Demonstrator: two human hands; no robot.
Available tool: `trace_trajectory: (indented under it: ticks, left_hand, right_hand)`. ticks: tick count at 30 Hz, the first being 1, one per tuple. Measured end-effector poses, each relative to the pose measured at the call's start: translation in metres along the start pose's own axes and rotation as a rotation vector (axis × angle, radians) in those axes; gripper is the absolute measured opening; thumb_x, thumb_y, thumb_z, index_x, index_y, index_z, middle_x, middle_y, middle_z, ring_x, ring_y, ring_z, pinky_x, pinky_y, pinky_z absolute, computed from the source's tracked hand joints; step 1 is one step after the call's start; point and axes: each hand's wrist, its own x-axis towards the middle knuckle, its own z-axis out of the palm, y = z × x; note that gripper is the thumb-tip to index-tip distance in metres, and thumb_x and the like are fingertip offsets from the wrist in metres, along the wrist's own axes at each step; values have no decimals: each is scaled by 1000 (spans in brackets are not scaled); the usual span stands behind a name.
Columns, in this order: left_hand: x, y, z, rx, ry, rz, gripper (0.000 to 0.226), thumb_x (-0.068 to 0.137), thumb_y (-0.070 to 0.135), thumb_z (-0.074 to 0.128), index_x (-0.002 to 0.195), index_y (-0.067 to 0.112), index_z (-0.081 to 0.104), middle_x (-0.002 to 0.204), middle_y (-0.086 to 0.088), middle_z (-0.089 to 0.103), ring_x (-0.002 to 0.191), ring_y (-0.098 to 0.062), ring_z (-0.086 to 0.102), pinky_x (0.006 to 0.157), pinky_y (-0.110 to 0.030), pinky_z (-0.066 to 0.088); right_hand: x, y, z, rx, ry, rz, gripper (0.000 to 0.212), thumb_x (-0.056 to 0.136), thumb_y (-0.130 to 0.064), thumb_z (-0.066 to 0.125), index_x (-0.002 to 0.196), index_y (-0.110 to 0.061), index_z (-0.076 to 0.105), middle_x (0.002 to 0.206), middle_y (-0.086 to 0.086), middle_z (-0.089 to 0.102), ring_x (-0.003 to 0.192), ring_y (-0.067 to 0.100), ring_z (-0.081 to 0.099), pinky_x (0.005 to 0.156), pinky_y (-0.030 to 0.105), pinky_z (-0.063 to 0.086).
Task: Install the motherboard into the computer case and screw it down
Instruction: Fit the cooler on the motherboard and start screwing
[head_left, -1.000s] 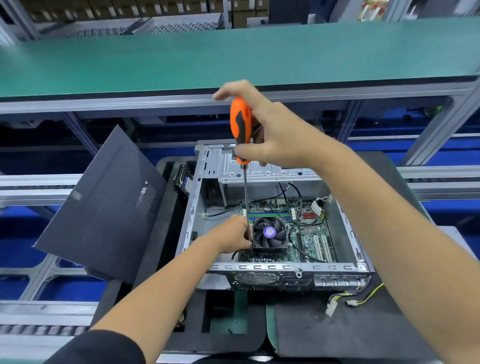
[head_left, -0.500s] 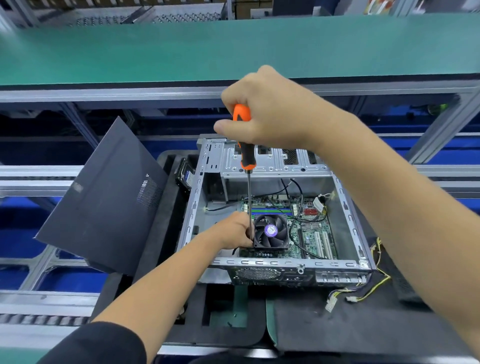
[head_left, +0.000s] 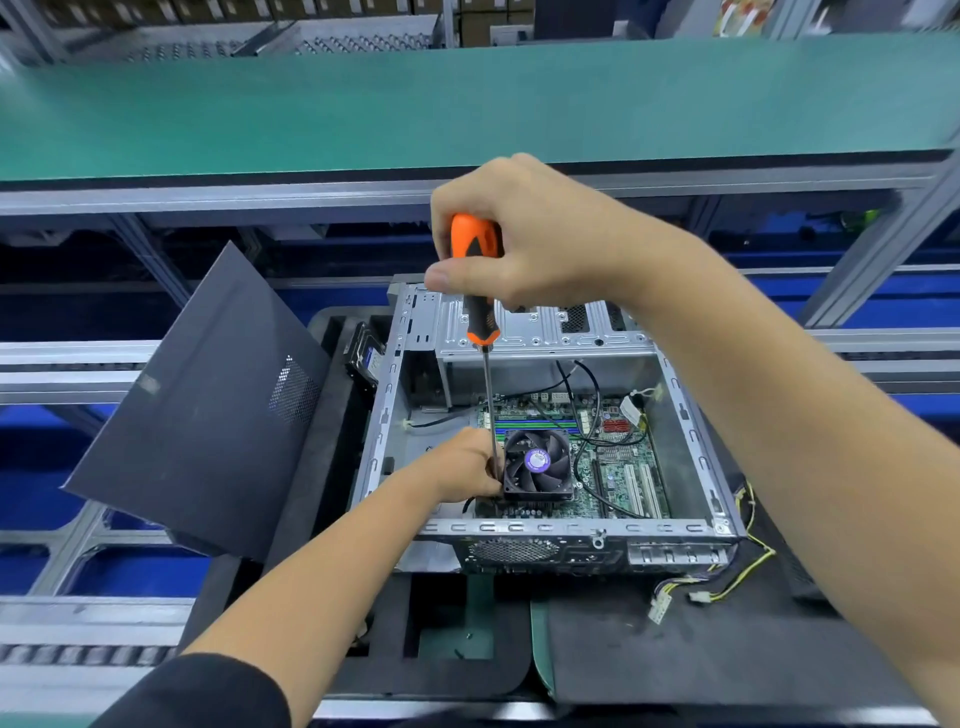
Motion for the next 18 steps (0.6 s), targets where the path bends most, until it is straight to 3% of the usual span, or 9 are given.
trace_trajectory:
  ticks: [5, 8, 11, 14, 18]
  left_hand:
    - [-1, 0, 0, 0, -13, 0, 9, 76, 1, 63, 74, -7, 61, 66, -11, 49, 60, -19, 41, 57, -26, 36]
    - [-2, 0, -1, 17, -13, 18, 7, 76, 3, 63, 71, 3, 59, 67, -8, 51, 61, -20, 43, 56, -24, 37]
    - [-1, -1, -1, 35, -9, 34, 8, 76, 4, 63, 71, 8, 58, 69, -7, 53, 62, -18, 45, 54, -22, 36]
    - [2, -1, -1, 62, -3, 46, 6, 76, 8, 61, 73, 5, 58, 71, -6, 53, 65, -18, 45, 59, -26, 38]
    - [3, -1, -3, 59, -3, 10, 10, 72, 6, 53, 64, 6, 57, 63, -6, 57, 57, -19, 48, 54, -29, 42]
  right_hand:
    - [-2, 5, 10, -29, 120, 33, 38, 87, -39, 64, 76, -4, 58, 58, -1, 52, 49, 4, 45, 48, 20, 33]
    - [-4, 10, 18, 106, 167, 60, 42, 85, -41, 66, 78, -2, 54, 61, 6, 52, 48, 10, 43, 46, 19, 36]
    - [-13, 22, 30, 424, 45, 135, 32, 86, -36, 67, 80, -9, 50, 69, 9, 62, 47, 12, 59, 43, 17, 42]
    - [-19, 38, 47, 412, -53, 219, 23, 93, -31, 59, 88, -11, 49, 78, 6, 69, 50, 20, 64, 44, 16, 41]
    - [-21, 49, 42, 523, 186, 249, 15, 98, -24, 48, 87, -15, 43, 70, 7, 65, 45, 18, 55, 43, 18, 39]
